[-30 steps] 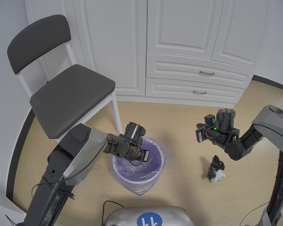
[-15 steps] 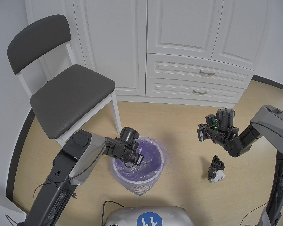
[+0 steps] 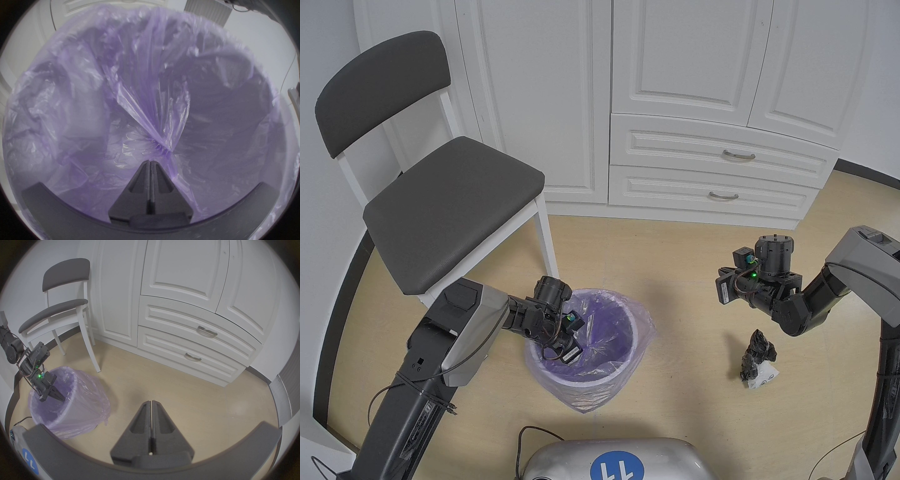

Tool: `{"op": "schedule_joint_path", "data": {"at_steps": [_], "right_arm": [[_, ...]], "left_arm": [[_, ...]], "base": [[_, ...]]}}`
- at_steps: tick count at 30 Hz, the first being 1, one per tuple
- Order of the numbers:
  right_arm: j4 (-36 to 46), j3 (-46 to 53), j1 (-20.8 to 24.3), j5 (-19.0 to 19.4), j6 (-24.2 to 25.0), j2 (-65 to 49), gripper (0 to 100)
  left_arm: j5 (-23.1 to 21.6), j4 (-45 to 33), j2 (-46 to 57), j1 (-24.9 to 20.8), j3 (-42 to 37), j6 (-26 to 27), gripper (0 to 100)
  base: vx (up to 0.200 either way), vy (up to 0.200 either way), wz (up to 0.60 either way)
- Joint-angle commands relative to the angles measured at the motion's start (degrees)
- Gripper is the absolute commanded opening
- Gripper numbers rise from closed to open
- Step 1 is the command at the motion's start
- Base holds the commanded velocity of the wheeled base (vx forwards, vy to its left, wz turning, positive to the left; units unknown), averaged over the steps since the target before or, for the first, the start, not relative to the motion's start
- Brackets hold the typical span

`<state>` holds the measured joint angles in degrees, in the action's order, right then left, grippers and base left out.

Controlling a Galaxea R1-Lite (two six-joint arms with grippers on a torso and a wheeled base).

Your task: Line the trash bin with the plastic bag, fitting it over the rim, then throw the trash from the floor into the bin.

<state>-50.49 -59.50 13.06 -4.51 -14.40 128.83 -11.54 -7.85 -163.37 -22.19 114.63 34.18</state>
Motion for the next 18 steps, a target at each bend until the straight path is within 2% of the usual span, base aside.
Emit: {"op": "schedule_joint_path", "data": {"at_steps": [1, 5, 18], "right_arm": [[-0.1, -0.1, -0.3, 0.1, 0.0, 0.5, 0], [-0.1, -0.2, -0.4, 0.1, -0.1, 0.5, 0], [-0.3, -0.2, -0.5, 0.1, -0.1, 0.5, 0]], "left_arm": [[1.4, -1.6, -0.1, 0.5, 0.0, 2.6, 0], [4.5, -4.4, 0.9, 1.5, 0.0, 5.1, 0], [4.8, -4.3, 5.0, 2.5, 0.0, 5.9, 0]], "base": [[0.0, 0.0, 0.0], [0.0, 0.0, 0.0], [0.0, 0.0, 0.0]]}}
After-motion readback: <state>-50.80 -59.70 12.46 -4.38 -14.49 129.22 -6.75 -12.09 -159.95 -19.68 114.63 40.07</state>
